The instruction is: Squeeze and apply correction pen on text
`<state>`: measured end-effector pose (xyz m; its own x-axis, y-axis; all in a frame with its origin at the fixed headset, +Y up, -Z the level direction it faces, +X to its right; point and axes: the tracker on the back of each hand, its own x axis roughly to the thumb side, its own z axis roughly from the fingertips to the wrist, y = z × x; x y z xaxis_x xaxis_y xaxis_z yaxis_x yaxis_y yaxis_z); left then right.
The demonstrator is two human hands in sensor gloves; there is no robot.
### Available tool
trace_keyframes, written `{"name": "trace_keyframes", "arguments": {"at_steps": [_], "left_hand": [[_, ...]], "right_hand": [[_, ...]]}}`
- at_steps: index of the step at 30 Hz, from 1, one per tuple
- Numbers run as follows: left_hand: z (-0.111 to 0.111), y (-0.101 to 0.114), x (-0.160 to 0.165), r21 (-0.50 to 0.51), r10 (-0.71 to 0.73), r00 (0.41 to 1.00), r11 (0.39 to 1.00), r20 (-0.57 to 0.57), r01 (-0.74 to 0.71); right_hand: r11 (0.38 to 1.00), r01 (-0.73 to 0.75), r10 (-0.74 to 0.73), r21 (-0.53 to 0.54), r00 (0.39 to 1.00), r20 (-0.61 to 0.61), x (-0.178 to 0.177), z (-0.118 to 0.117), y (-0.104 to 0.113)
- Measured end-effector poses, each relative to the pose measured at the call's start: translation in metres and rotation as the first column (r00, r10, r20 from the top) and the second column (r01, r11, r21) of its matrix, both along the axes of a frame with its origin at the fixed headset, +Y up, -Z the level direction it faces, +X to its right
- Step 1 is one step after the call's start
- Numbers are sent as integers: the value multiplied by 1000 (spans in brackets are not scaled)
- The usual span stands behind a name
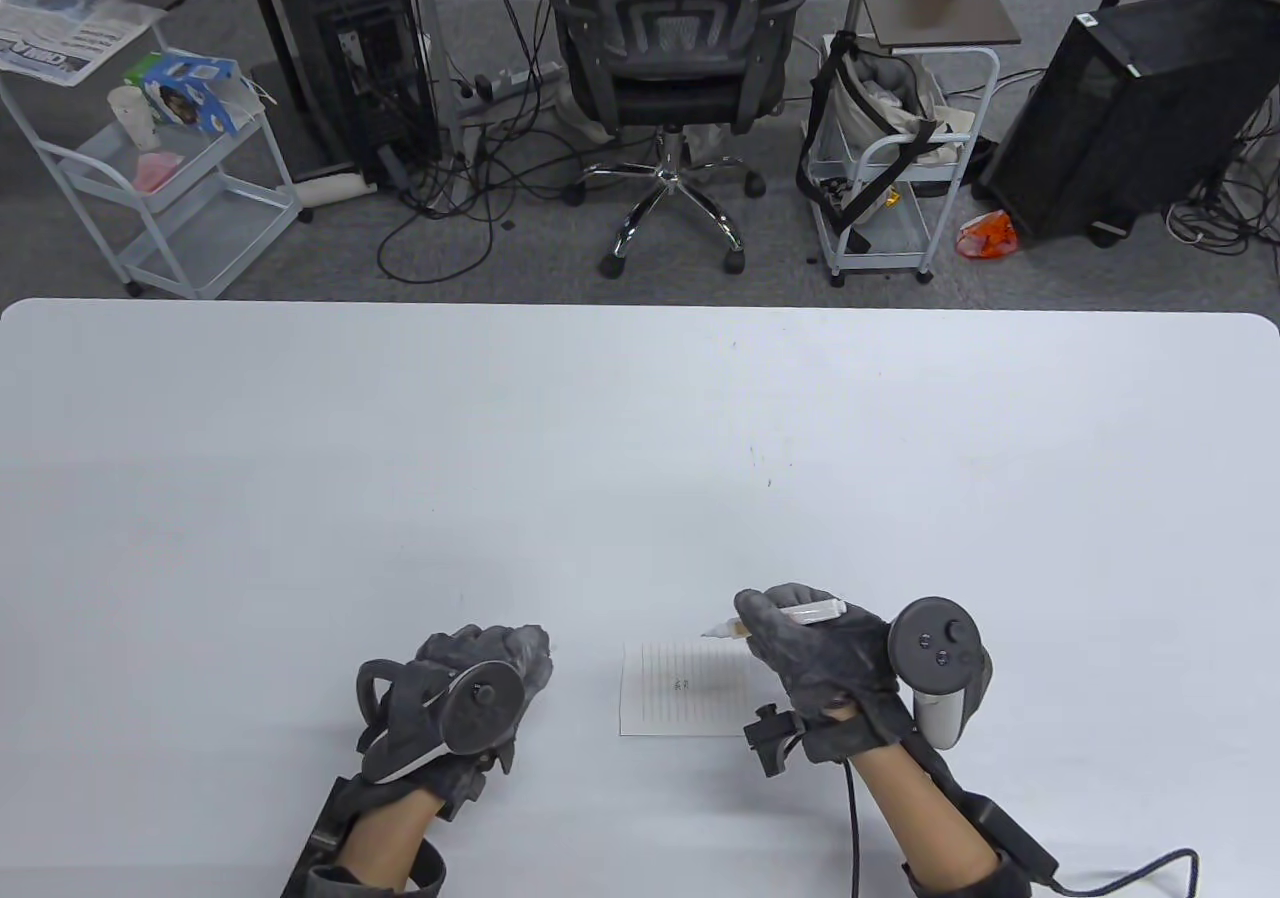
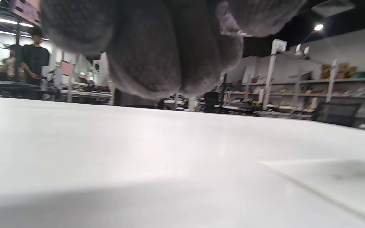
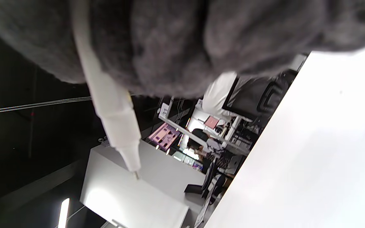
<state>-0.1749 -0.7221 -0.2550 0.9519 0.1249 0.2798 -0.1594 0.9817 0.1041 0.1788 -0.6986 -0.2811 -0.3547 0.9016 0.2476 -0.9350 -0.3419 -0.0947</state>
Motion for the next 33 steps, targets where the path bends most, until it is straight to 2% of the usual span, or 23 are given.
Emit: {"name": "trace_keyframes", "arguments": {"at_steps": [6, 10, 17, 24, 28, 30, 33], "left_hand": [[-24, 5, -11, 10, -62, 985, 998, -161, 64], [-54, 10, -15, -33, -176, 951, 984, -254, 174], [-98, -8, -13, -116, -283, 904, 959, -322, 259], [-118, -29, -13, -179, -370, 856, 928, -361, 325], [-121, -44, -16, -229, -429, 829, 902, -359, 367], [-125, -48, -17, -337, -449, 828, 878, -336, 339], [-126, -50, -20, -353, -411, 838, 891, -359, 286]], "right_hand": [[999, 23, -22, -26, 999, 32, 12, 0, 1], [999, 21, -20, -32, 999, 34, 12, 0, 2], [999, -6, 8, -33, 999, 47, 17, 0, 4], [997, -9, 13, -83, 999, 49, 19, -6, -3], [996, -23, 27, -86, 999, 42, 16, -6, -4], [996, -29, 32, -86, 999, 38, 15, -6, -5], [995, -17, 19, -95, 1000, 19, 11, -6, -7]]}}
